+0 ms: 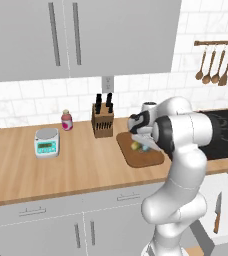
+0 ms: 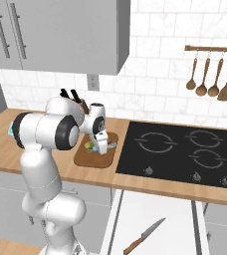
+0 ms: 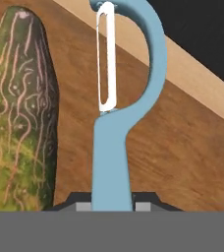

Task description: Place the appropriate cutting tool for cutting the cucumber skin on the cutting board.

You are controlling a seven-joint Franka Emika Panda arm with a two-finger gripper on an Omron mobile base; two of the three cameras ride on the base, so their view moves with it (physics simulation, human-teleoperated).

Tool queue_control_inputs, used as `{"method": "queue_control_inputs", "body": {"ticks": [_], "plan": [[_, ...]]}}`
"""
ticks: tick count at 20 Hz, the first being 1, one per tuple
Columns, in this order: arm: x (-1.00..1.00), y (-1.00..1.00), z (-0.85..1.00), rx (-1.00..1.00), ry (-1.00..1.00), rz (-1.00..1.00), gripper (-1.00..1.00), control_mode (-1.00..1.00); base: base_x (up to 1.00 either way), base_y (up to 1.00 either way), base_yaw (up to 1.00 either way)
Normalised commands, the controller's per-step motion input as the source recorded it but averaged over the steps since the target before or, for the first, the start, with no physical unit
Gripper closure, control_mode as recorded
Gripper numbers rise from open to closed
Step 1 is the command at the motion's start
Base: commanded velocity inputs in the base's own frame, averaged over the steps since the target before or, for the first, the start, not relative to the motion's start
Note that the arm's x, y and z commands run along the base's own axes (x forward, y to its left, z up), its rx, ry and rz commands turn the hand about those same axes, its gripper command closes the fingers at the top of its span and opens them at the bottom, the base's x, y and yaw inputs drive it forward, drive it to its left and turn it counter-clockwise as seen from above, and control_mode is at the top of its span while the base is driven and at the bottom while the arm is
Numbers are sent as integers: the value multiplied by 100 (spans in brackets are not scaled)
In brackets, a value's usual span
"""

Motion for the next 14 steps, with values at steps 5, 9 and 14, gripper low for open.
{"method": "queue_control_inputs", "body": {"ticks": [5,9,14], "plan": [[-35,19,0,7,0,-2,100,-100,0,0,0],[-22,22,-4,4,0,-2,100,-100,0,0,0],[13,5,-18,1,4,-2,100,-100,0,0,0]]}}
